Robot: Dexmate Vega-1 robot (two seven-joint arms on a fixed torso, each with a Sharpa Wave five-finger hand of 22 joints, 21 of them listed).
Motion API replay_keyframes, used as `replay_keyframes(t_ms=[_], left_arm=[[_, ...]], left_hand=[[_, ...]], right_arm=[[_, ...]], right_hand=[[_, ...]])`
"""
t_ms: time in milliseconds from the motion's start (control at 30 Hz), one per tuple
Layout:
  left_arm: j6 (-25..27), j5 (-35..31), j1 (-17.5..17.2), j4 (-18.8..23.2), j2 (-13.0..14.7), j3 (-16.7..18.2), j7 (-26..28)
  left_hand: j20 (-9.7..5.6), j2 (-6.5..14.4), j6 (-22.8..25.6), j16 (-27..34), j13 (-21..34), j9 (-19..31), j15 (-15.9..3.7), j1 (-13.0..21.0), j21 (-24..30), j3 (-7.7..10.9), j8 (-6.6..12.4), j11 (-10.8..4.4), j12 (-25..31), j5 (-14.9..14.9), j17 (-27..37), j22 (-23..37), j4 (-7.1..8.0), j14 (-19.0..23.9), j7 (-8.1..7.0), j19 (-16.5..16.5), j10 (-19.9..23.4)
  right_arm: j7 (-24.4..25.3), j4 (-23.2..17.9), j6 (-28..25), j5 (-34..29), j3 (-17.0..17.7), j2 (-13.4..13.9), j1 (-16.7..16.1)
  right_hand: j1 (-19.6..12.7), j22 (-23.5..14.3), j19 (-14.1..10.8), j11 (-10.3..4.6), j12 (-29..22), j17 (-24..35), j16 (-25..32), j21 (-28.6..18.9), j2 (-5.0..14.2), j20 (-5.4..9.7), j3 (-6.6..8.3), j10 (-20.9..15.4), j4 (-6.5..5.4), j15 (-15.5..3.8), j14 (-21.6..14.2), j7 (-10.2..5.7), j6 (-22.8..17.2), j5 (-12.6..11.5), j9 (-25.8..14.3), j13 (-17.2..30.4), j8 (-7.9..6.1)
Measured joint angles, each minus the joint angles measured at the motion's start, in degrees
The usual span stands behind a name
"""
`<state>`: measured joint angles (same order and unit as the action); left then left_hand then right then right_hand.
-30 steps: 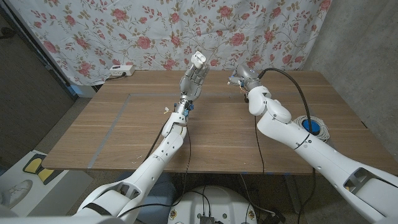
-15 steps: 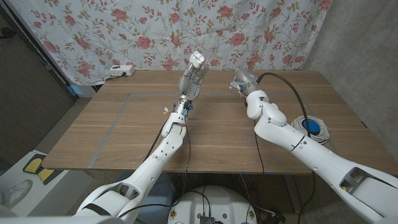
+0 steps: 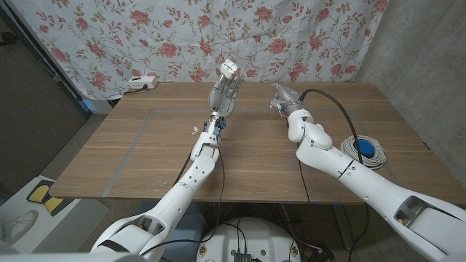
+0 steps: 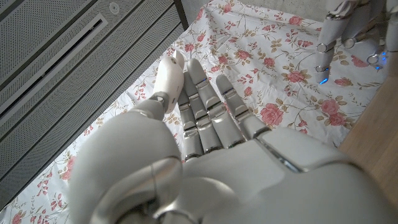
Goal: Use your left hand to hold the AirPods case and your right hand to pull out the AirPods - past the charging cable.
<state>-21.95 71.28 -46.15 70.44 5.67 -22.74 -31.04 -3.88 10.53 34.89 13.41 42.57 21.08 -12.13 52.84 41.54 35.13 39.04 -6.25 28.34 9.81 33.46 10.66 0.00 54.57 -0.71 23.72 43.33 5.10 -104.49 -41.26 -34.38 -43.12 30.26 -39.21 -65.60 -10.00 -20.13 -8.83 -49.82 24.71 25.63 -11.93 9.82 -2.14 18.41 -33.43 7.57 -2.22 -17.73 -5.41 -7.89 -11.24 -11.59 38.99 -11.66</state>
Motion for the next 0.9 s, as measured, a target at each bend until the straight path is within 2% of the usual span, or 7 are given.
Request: replay_keyframes(t_ms=[200,900], left_arm=[[0.1,0.4,-0.3,0.4,-0.1,0.0,0.0],[0.3,0.8,-1.0,1.3,0.0,0.1,0.1]], left_hand=[[0.0,0.0,0.0,0.0,-0.1,0.0,0.01,0.0,0.2,0.0,0.0,0.0,0.0,0.0,0.0,0.0,0.0,0.0,0.0,0.0,0.0],[-0.11,0.0,0.0,0.0,-0.1,0.0,-0.14,0.0,0.6,-0.01,0.0,0.0,0.0,0.0,-0.3,0.0,-0.01,-0.1,0.0,-0.5,0.0]], right_arm=[[-0.4,1.1,0.0,-0.1,-0.3,-0.4,0.0],[-0.9,3.4,0.1,-0.3,-1.0,-1.4,-0.1]], right_hand=[[0.0,0.0,0.0,0.0,0.0,0.0,0.0,0.0,0.0,0.0,-0.32,0.0,0.33,0.0,0.0,0.2,-0.2,0.0,0.0,0.0,0.0],[0.0,0.0,0.0,-0.31,-0.4,0.0,-0.2,0.0,0.0,0.0,-0.56,-0.3,0.09,0.0,0.0,0.4,-0.4,0.0,0.0,-0.6,0.0]])
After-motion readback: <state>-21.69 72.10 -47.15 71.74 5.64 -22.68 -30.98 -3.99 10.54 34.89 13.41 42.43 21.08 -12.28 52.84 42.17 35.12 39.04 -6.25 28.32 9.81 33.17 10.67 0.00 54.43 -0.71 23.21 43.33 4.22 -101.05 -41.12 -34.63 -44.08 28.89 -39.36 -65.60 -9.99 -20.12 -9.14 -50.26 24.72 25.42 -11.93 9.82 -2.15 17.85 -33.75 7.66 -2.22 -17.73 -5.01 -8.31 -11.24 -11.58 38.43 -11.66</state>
